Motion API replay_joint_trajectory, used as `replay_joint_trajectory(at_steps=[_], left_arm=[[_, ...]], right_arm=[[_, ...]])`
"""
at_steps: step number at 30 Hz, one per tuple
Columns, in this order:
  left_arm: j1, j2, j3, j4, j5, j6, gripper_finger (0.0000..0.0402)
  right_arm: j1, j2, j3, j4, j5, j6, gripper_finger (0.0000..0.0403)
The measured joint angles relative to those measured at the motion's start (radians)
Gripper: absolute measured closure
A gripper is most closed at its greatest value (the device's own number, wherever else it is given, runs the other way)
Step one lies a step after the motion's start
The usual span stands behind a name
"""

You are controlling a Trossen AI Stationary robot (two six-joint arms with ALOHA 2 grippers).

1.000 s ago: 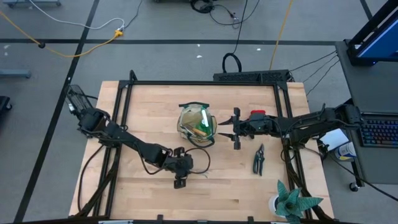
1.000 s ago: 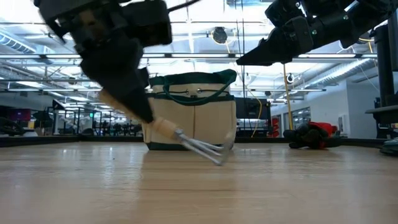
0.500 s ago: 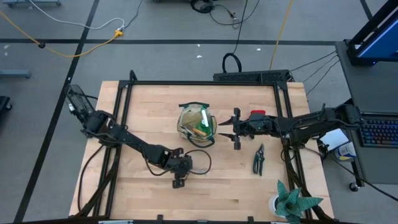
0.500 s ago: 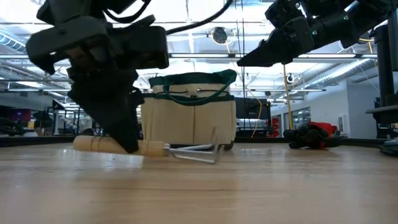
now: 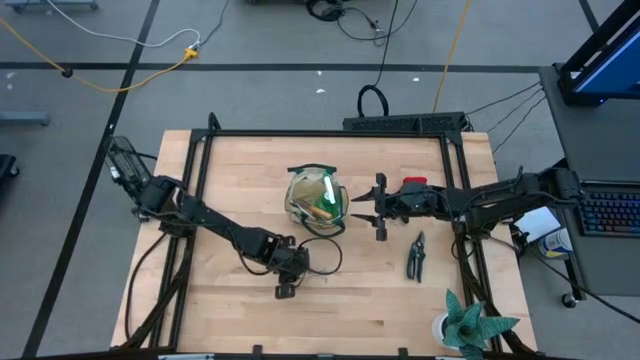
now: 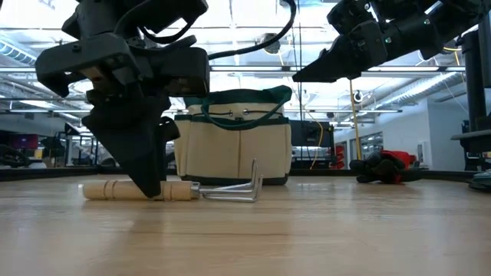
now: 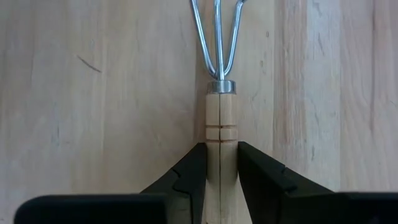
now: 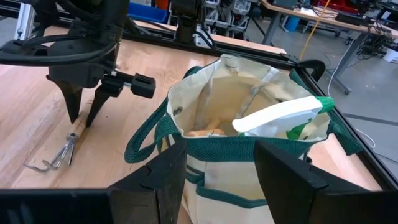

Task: Pick & Place Garden tools in Gardening bag
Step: Put the brown hand rake into the brown gardening bag

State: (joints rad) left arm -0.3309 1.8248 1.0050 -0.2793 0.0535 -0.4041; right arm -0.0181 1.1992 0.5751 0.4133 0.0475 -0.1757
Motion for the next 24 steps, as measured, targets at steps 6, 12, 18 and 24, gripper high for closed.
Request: replay_joint_trajectory(at_steps=[6,12,18,24], left_arm=[[0.002,0.0,0.001,-0.003,0.003,0.0,0.027],[0.004,0.0,0.001,0.0,0.022,0.016,0.0205],[-0.017,0.013,0.003,0.004,-0.023,-0.009,0.0199],[-0.02,0.009,0.002,-0.003,-0.074,-0.018,0.0262]], right_arm=[[0.0,0.0,0.0,0.0,0.0,0.0,0.022],[0.0,0.0,0.0,0.0,0.0,0.0,0.022],[0.0,0.0,0.0,0.0,0.0,0.0,0.022],[0.0,0.0,0.0,-0.004,0.0,0.0,0.022]])
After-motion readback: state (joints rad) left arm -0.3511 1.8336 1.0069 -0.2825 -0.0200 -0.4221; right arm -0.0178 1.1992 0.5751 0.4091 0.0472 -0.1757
